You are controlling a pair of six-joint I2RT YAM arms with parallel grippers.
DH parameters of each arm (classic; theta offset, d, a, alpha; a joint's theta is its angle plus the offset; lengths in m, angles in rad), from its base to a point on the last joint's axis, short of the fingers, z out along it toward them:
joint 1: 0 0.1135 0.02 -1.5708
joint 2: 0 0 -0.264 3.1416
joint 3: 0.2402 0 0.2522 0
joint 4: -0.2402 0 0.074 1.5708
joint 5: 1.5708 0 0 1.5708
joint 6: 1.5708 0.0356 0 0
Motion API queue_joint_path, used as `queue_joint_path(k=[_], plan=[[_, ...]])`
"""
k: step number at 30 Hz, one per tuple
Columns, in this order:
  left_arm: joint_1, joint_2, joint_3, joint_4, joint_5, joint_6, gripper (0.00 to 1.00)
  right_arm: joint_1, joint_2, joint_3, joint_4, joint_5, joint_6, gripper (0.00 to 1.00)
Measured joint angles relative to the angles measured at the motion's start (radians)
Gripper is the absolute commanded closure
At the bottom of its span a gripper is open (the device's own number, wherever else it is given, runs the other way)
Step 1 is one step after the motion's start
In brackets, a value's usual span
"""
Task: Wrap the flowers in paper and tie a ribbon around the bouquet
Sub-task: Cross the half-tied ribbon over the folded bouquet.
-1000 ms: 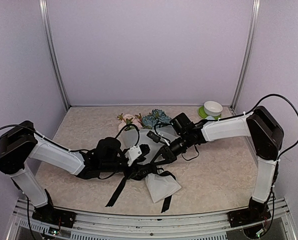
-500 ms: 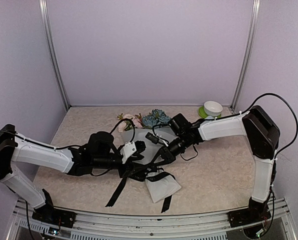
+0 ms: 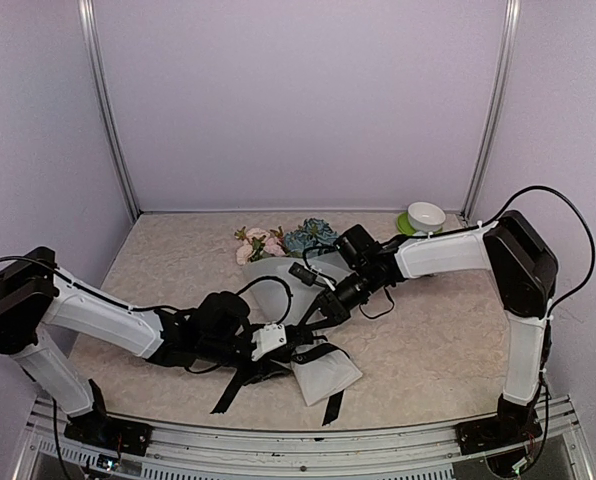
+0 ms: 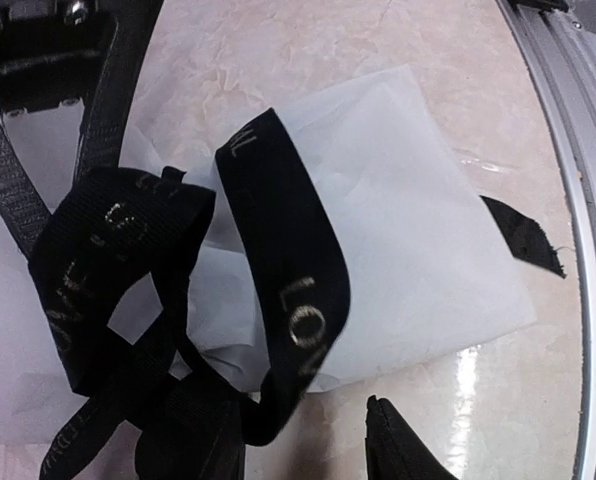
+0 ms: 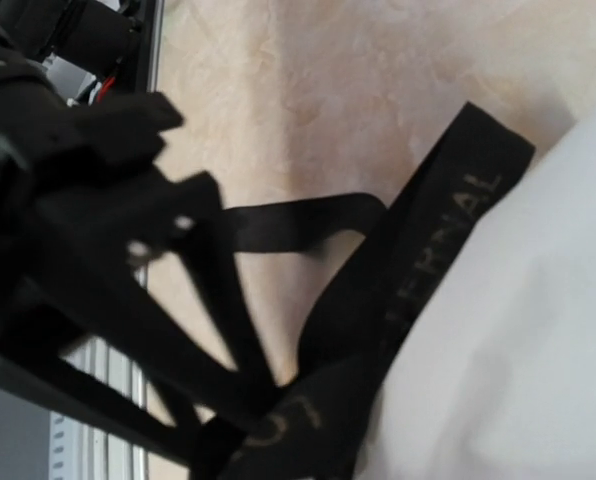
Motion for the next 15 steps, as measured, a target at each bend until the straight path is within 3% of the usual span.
queue_joint_path(k=[3,10,15], plan=[[0.002,0.056,0.037,-0.005,-0.028,0.001,0.75,0.000,0.003,0.000,-0.011,0.000,-0.006,0.87],[0.035,0.053,0.038,0.046,-0.009,-0.027,0.90,0.000,0.009,0.001,-0.023,-0.024,-0.014,0.87],[0.079,0.017,0.003,0.090,0.033,-0.060,0.91,0.002,0.044,0.022,-0.038,-0.074,-0.029,0.87]])
